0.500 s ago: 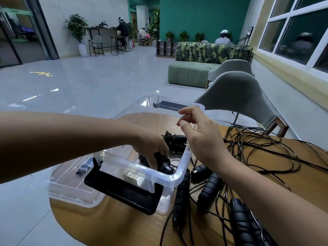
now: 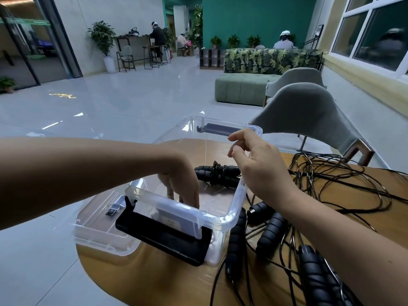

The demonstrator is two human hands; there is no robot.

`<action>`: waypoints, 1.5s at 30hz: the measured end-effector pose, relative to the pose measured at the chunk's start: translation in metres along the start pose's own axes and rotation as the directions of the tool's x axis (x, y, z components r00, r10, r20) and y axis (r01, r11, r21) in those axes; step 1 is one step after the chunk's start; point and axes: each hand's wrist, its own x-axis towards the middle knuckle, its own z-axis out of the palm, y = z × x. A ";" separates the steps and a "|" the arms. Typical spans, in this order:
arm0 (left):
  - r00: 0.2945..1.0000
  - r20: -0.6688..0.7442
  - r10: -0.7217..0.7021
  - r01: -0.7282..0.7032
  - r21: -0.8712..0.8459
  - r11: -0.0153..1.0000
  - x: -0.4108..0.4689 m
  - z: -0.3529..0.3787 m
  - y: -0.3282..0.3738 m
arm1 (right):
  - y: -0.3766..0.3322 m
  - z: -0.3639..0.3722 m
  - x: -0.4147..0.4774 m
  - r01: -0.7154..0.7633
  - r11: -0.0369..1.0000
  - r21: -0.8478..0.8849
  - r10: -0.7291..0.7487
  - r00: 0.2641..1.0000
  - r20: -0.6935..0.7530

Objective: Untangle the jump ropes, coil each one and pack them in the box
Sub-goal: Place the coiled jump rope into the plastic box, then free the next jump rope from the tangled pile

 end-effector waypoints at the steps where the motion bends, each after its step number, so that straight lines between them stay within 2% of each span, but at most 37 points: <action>1: 1.000 -0.003 0.007 -0.007 -0.037 0.999 0.000 0.001 -0.001 | 0.000 0.000 0.000 -0.004 1.000 -0.005 0.004 1.000 0.001; 7: 0.982 -0.151 0.114 -0.130 -0.102 0.986 0.005 0.002 0.002 | -0.001 -0.002 -0.001 -0.006 1.000 -0.017 0.006 1.000 0.001; 13: 0.988 -0.019 0.154 -0.155 -0.149 0.977 0.003 0.007 0.001 | -0.005 0.002 -0.004 0.020 1.000 -0.017 -0.019 1.000 0.013; 17: 0.983 -0.103 0.152 -0.158 -0.054 0.986 0.005 0.008 0.007 | -0.005 0.003 -0.003 0.025 0.998 -0.055 -0.023 0.999 0.038; 25: 0.955 -0.249 0.161 -0.173 -0.025 0.985 -0.018 0.019 0.012 | -0.006 0.006 -0.004 0.027 0.999 -0.039 -0.026 0.999 0.030; 29: 0.937 -0.303 0.175 -0.140 0.132 0.981 -0.038 0.017 0.017 | -0.008 0.002 -0.005 0.031 0.999 -0.027 -0.030 0.998 0.049; 31: 0.919 -0.339 0.201 -0.178 0.099 0.979 -0.049 0.013 0.019 | -0.009 0.000 -0.005 0.031 0.999 0.020 -0.032 0.999 0.039; 33: 0.883 -0.405 0.236 -0.244 0.033 0.969 -0.061 0.007 0.022 | -0.011 -0.005 -0.007 0.029 0.995 0.096 -0.030 0.999 0.016; 36: 0.786 -0.560 0.262 -0.318 -0.003 0.948 -0.084 0.001 0.036 | -0.011 -0.017 -0.012 0.032 0.984 0.177 -0.030 0.999 -0.015; 41: 0.531 -0.793 0.298 -0.431 0.050 0.901 -0.119 -0.002 0.077 | -0.001 -0.057 -0.030 0.012 0.988 0.154 -0.005 0.999 -0.046; 43: 0.462 -0.833 0.303 -0.483 0.051 0.874 -0.126 0.000 0.097 | 0.006 -0.076 -0.042 -0.034 0.990 0.140 0.041 0.998 -0.043; 45: 0.425 -0.852 0.306 -0.532 0.039 0.846 -0.131 0.004 0.117 | 0.012 -0.095 -0.055 -0.078 0.990 0.118 0.086 0.994 -0.065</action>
